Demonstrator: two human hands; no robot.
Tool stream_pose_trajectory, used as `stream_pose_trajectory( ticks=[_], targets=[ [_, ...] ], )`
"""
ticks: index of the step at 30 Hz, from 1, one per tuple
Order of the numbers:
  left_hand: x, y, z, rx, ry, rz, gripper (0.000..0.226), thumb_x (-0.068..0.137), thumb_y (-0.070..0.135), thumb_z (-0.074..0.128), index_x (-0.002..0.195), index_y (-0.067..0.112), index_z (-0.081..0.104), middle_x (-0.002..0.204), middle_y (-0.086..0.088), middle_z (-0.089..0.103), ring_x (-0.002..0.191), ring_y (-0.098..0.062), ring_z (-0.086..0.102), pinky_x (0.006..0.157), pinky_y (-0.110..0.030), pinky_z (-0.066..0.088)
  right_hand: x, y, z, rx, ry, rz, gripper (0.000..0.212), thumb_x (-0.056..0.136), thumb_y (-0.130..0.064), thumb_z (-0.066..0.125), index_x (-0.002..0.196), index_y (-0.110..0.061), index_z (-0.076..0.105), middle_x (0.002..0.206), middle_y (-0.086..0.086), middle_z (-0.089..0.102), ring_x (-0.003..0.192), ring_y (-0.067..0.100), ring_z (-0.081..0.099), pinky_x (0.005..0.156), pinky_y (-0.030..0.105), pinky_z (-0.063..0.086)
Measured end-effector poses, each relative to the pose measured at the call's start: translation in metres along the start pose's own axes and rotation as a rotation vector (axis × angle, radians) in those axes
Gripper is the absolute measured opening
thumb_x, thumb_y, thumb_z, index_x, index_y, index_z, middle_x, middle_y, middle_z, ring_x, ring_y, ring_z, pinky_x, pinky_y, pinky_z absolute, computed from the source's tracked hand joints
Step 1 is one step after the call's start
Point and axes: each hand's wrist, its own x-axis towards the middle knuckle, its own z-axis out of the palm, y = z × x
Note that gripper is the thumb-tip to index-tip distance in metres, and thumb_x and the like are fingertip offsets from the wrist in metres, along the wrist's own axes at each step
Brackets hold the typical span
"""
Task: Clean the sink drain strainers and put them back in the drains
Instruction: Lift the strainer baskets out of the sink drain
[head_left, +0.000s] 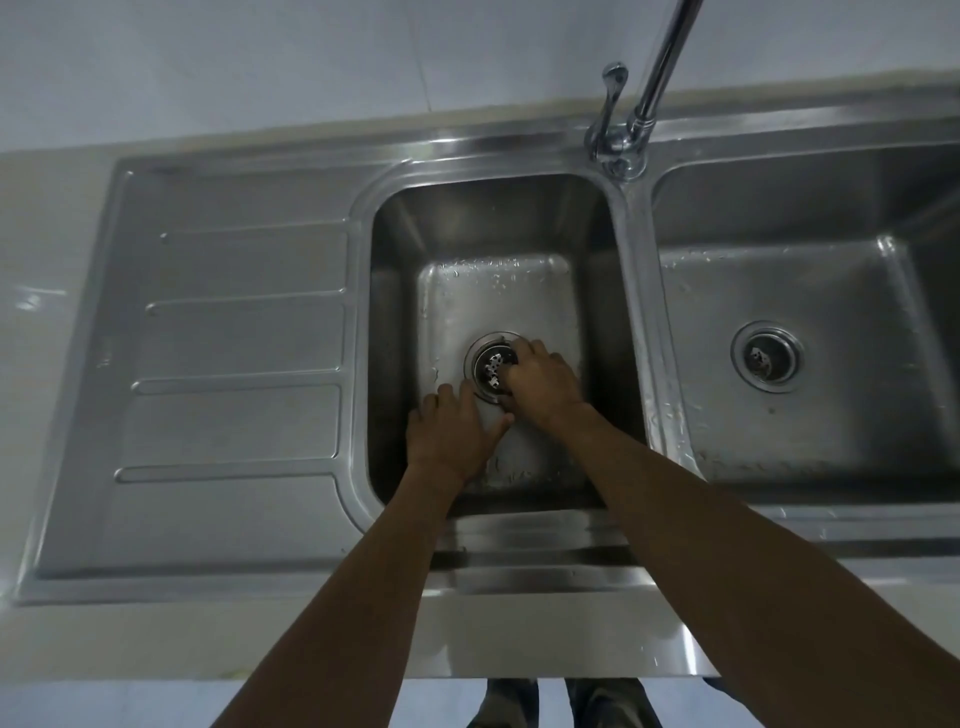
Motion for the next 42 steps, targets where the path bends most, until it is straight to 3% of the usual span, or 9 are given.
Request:
stream_pose_trajectory(
  ticks=[3,8,13,20,33,39,42],
  targets=[
    [-0.001,0.0,0.001,0.0,-0.001,-0.001,0.079,0.094,0.075,0.032,0.148,0.018,0.034,0.148,-0.012,0.042,0.136,-0.031,0.044,0.108,-0.052,0.038,0.003,0.005,-0.002,0.063,0.012,0.031,0.04,0.09,-0.031,0.068,0.125,-0.012,0.065,0.144,0.012,0.045,0.127,0.03,0.046,0.093,0.043,0.049],
    [-0.001,0.001,0.003,0.009,0.003,-0.002,0.076,0.094,0.076,0.031,0.144,0.019,0.038,0.142,-0.011,0.047,0.131,-0.031,0.048,0.104,-0.05,0.042,0.004,0.014,-0.004,0.123,0.004,0.041,0.076,0.075,-0.047,0.081,0.135,-0.015,0.047,0.133,0.01,0.058,0.117,0.031,0.056,0.084,0.043,0.053],
    [0.0,0.006,0.003,0.01,0.035,0.007,0.076,0.093,0.076,0.031,0.143,0.018,0.039,0.14,-0.011,0.049,0.129,-0.029,0.05,0.103,-0.048,0.043,0.005,0.014,0.002,0.198,0.046,0.078,0.093,0.071,-0.047,0.085,0.143,-0.014,0.036,0.136,0.011,0.058,0.117,0.032,0.056,0.08,0.043,0.052],
    [0.001,0.006,0.0,-0.005,0.043,0.001,0.077,0.094,0.075,0.032,0.146,0.018,0.037,0.144,-0.011,0.047,0.132,-0.029,0.048,0.104,-0.048,0.042,0.012,0.013,0.001,0.18,0.046,0.085,0.081,0.073,-0.046,0.083,0.139,-0.016,0.046,0.136,0.006,0.056,0.121,0.027,0.052,0.085,0.041,0.052],
    [0.005,-0.002,-0.005,-0.052,0.009,-0.023,0.08,0.093,0.076,0.033,0.15,0.019,0.032,0.154,-0.011,0.038,0.14,-0.03,0.041,0.113,-0.051,0.037,0.016,0.002,0.005,0.037,0.124,0.1,0.088,0.069,-0.065,0.075,0.134,-0.015,0.046,0.128,0.014,0.059,0.113,0.032,0.056,0.086,0.044,0.048],
    [-0.007,-0.002,-0.018,-0.052,0.114,-0.023,0.091,0.09,0.079,0.036,0.154,0.017,0.023,0.158,-0.013,0.033,0.143,-0.031,0.036,0.114,-0.051,0.037,-0.001,-0.003,-0.02,0.04,0.163,0.111,0.086,0.067,-0.062,0.078,0.133,-0.019,0.044,0.127,0.011,0.054,0.113,0.031,0.053,0.087,0.046,0.048],
    [-0.017,0.003,-0.036,-0.053,0.164,-0.007,0.096,0.089,0.08,0.037,0.158,0.015,0.016,0.163,-0.013,0.023,0.15,-0.032,0.025,0.117,-0.053,0.031,-0.017,-0.001,-0.047,0.057,0.167,0.114,0.086,0.067,-0.06,0.078,0.132,-0.017,0.043,0.128,0.01,0.052,0.115,0.032,0.052,0.09,0.048,0.05]
  ],
)
